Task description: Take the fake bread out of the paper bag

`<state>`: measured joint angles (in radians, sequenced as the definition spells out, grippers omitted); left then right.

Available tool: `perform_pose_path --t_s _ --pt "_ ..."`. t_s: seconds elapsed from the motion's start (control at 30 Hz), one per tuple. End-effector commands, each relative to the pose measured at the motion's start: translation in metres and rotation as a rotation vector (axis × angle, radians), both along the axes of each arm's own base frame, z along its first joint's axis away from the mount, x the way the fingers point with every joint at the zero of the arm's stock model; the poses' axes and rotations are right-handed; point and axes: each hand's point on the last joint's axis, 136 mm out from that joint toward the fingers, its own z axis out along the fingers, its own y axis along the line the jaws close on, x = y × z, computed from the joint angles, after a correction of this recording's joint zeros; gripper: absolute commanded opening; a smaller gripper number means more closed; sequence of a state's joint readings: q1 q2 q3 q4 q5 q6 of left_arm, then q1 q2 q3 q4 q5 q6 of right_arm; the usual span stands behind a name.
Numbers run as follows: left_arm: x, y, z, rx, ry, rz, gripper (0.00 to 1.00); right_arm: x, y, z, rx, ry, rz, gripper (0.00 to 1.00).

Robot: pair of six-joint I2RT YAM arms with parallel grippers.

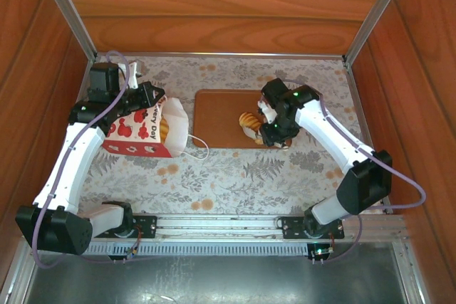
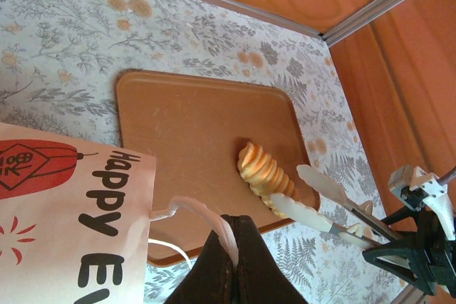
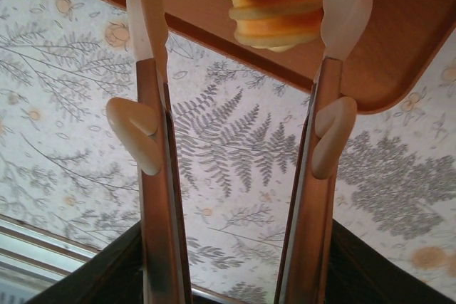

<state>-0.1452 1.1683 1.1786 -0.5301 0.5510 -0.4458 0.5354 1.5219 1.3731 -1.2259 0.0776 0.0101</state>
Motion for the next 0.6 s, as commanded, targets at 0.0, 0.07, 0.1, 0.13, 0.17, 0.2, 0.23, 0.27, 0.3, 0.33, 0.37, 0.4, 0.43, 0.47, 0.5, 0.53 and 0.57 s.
perform_pose_path --t_s 0.0,0.07,0.1,0.13,0.17,0.2,0.23,0.27,0.3,0.33,0.37,0.4,0.43,0.47,0.5,0.53,0.57 --pt "-0.002 -0.002 0.012 -0.008 -0.052 -0.007 0.00 0.021 -0.010 0.006 -0.070 -0.053 0.095 0.58" --pt "-0.002 -0.002 0.014 -0.011 -0.054 -0.007 0.00 0.027 -0.009 0.007 -0.068 -0.050 0.098 0.58" --pt "-0.002 -0.001 0.014 -0.010 -0.056 -0.004 0.00 0.028 -0.007 0.006 -0.064 -0.042 0.107 0.58" --pt "-0.002 -0.001 0.013 -0.008 -0.055 -0.002 0.00 0.029 -0.006 0.004 -0.065 -0.037 0.114 0.58" --pt "-0.002 -0.001 0.014 -0.008 -0.056 -0.001 0.00 0.030 -0.007 0.002 -0.071 -0.032 0.116 0.58" --pt "-0.003 -0.001 0.014 -0.007 -0.058 0.000 0.00 0.030 -0.008 0.000 -0.078 -0.023 0.118 0.58" --pt "-0.002 0.000 0.014 -0.008 -0.057 0.000 0.00 0.030 -0.008 -0.002 -0.081 -0.013 0.117 0.58" --pt "-0.002 -0.001 0.013 -0.007 -0.056 0.000 0.00 0.030 -0.008 -0.004 -0.084 -0.002 0.117 0.57" --pt "-0.002 -0.001 0.013 -0.006 -0.053 0.001 0.00 0.029 -0.008 -0.006 -0.085 0.011 0.115 0.58" --pt "-0.002 0.000 0.013 -0.006 -0.055 0.000 0.00 0.028 -0.007 -0.008 -0.078 0.020 0.111 0.58" --pt "-0.002 -0.001 0.012 -0.007 -0.050 -0.001 0.00 0.028 -0.006 -0.009 -0.070 0.026 0.109 0.58" --pt "-0.001 -0.001 0.012 -0.007 -0.051 0.000 0.00 0.027 -0.005 -0.009 -0.059 0.031 0.106 0.58" --pt "-0.001 -0.001 0.012 -0.008 -0.050 0.000 0.00 0.027 -0.003 -0.009 -0.051 0.034 0.105 0.58" --pt "-0.001 -0.001 0.013 -0.009 -0.052 -0.001 0.00 0.027 -0.002 -0.016 -0.059 0.058 0.101 0.58" --pt "-0.001 -0.001 0.013 -0.009 -0.051 0.000 0.00 0.028 -0.002 -0.020 -0.061 0.064 0.096 0.57" --pt "-0.002 -0.001 0.014 -0.010 -0.054 -0.002 0.00 0.030 -0.003 -0.020 -0.066 0.061 0.084 0.55" --pt "-0.002 -0.001 0.014 -0.009 -0.054 -0.001 0.00 0.031 -0.003 -0.020 -0.063 0.064 0.073 0.55"
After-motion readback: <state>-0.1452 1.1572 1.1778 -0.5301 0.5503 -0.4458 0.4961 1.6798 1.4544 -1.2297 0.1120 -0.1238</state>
